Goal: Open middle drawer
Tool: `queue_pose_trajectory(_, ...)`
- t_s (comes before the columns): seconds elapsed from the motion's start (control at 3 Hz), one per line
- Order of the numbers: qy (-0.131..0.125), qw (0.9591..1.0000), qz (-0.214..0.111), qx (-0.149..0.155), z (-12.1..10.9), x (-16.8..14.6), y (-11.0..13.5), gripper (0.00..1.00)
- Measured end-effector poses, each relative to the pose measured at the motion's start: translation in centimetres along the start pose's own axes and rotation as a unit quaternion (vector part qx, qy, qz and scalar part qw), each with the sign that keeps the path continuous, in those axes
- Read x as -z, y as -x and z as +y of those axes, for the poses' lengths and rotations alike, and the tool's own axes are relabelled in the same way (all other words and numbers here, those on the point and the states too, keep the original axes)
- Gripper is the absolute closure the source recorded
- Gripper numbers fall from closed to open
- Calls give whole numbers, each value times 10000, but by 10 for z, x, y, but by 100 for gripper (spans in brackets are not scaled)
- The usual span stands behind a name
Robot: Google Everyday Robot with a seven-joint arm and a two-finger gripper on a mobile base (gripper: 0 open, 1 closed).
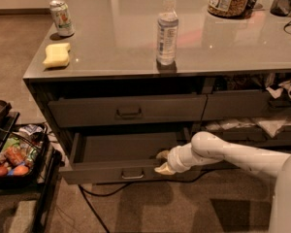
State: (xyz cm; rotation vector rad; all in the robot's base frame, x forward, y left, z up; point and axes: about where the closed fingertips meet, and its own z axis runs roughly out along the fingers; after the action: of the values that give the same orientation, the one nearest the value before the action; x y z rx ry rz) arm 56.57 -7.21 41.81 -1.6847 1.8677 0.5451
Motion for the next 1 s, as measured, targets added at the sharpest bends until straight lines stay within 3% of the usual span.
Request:
queue_pose_trajectory(0.33,0,10000,0,0,0,0,-1,53)
queue_pose_trajectory(1.0,-53,9991,-21,-419,56,7,16,54)
